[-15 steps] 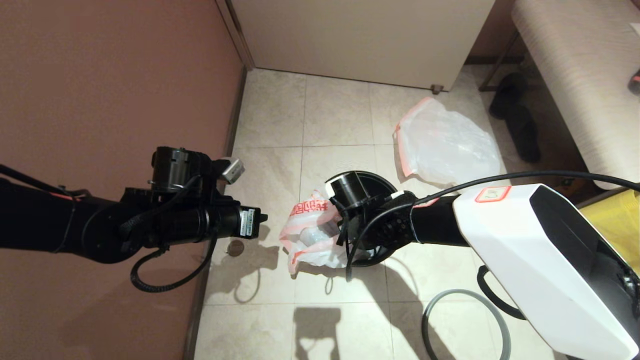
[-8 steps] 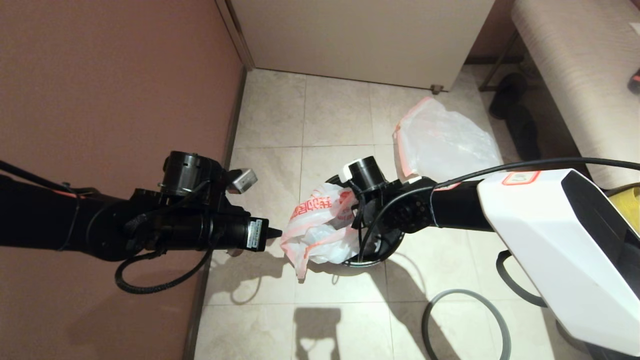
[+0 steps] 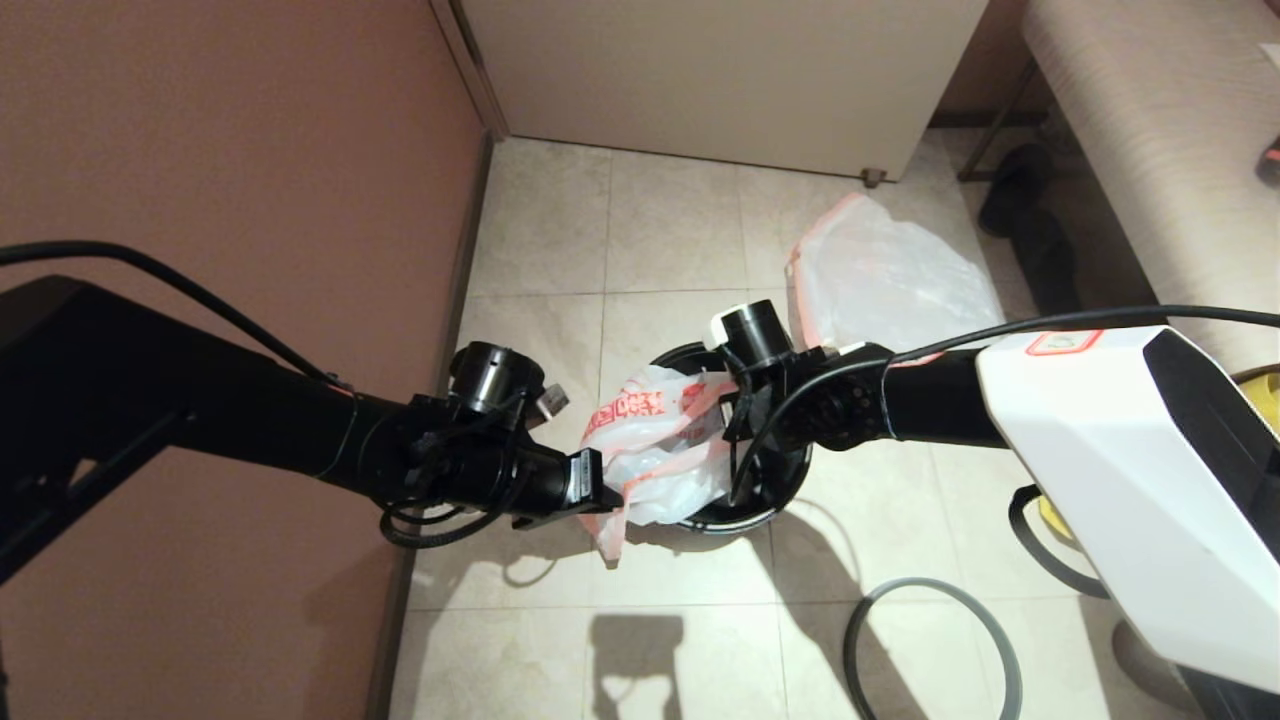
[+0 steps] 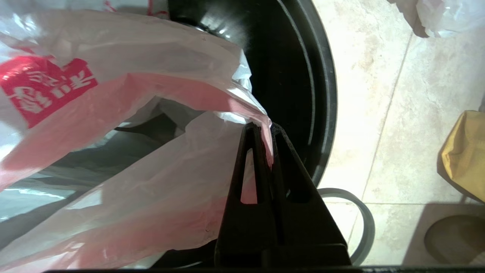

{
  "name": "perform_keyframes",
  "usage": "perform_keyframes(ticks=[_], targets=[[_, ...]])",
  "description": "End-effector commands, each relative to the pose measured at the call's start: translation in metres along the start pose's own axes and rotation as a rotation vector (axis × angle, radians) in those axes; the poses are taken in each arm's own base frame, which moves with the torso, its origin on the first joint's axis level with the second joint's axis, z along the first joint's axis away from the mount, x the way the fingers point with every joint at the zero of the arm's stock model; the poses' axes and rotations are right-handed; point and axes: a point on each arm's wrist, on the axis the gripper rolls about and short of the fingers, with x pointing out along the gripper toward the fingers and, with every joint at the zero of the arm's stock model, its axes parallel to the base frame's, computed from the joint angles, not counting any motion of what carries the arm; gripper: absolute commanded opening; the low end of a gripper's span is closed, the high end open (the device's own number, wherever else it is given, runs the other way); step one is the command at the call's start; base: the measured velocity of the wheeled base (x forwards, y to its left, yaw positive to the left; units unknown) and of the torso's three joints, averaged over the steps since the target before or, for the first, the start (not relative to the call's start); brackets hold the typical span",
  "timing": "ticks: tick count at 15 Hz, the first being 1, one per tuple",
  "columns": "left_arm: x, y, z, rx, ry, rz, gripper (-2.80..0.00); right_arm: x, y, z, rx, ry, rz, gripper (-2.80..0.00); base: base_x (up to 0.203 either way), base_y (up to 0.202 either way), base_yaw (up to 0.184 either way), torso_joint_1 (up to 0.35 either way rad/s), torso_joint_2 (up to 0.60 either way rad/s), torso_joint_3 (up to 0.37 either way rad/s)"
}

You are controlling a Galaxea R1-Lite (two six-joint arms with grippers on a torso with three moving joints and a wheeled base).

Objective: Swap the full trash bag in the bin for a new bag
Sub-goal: Put the new garbage bag on the trash can

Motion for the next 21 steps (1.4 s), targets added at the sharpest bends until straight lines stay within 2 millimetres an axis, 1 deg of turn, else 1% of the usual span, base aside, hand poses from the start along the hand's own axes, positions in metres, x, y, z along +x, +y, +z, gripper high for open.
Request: perform_keyframes(ticks=[1,2,4,7,9,10,12,15,16,18,21], targets=[[0.013,0.009,-0.006,0.002,0.029,0.013,0.00,0.000,-0.001,0.000,0.004,-0.001,-0.003,-2.80,0.000,0.000,0.000,0.000,0.00,0.000],[0.013,0.014,-0.007,0.029,0.009,0.008,0.00,-0.001,-0.001,0.002,0.006,-0.003,-0.003,-2.80,0.000,0.000,0.000,0.000,0.00,0.000],[0.014,0.018,-0.009,0.080,-0.026,-0.009,0.00,-0.003,-0.002,0.003,0.009,-0.007,-0.002,-2.80,0.000,0.000,0.000,0.000,0.00,0.000],[0.018,0.020,-0.012,0.103,-0.066,-0.024,0.00,-0.009,-0.005,0.008,0.020,-0.018,0.003,-2.80,0.000,0.000,0.000,0.000,0.00,0.000],[0.022,0.017,-0.015,0.156,-0.136,-0.077,0.00,-0.014,-0.009,0.013,0.029,-0.028,0.003,-2.80,0.000,0.000,0.000,0.000,0.00,0.000],[0.028,0.016,-0.019,0.191,-0.163,-0.098,0.00,-0.016,-0.010,0.015,0.032,-0.032,0.004,-2.80,0.000,0.000,0.000,0.000,0.00,0.000],[0.042,0.023,-0.027,0.250,-0.177,-0.107,0.00,-0.023,-0.014,0.020,0.040,-0.040,0.011,-2.80,0.000,0.000,0.000,0.000,0.00,0.000],[0.058,0.032,-0.032,0.285,-0.180,-0.090,0.00,-0.029,-0.016,0.022,0.059,-0.026,0.042,-2.80,0.000,0.000,0.000,0.000,0.00,0.000],[0.063,0.035,-0.032,0.303,-0.200,-0.068,-2.80,-0.030,-0.016,0.022,0.062,-0.025,0.042,-2.80,0.000,0.000,0.000,0.000,0.00,0.000],[0.066,0.036,-0.028,0.324,-0.271,-0.031,-2.80,-0.031,-0.018,0.023,0.076,-0.026,0.044,-2.80,0.000,0.000,0.000,0.000,0.00,0.000],[0.065,0.036,-0.028,0.326,-0.282,-0.022,-2.80,-0.031,-0.019,0.024,0.077,-0.027,0.046,-2.80,0.000,0.000,0.000,0.000,0.00,0.000]])
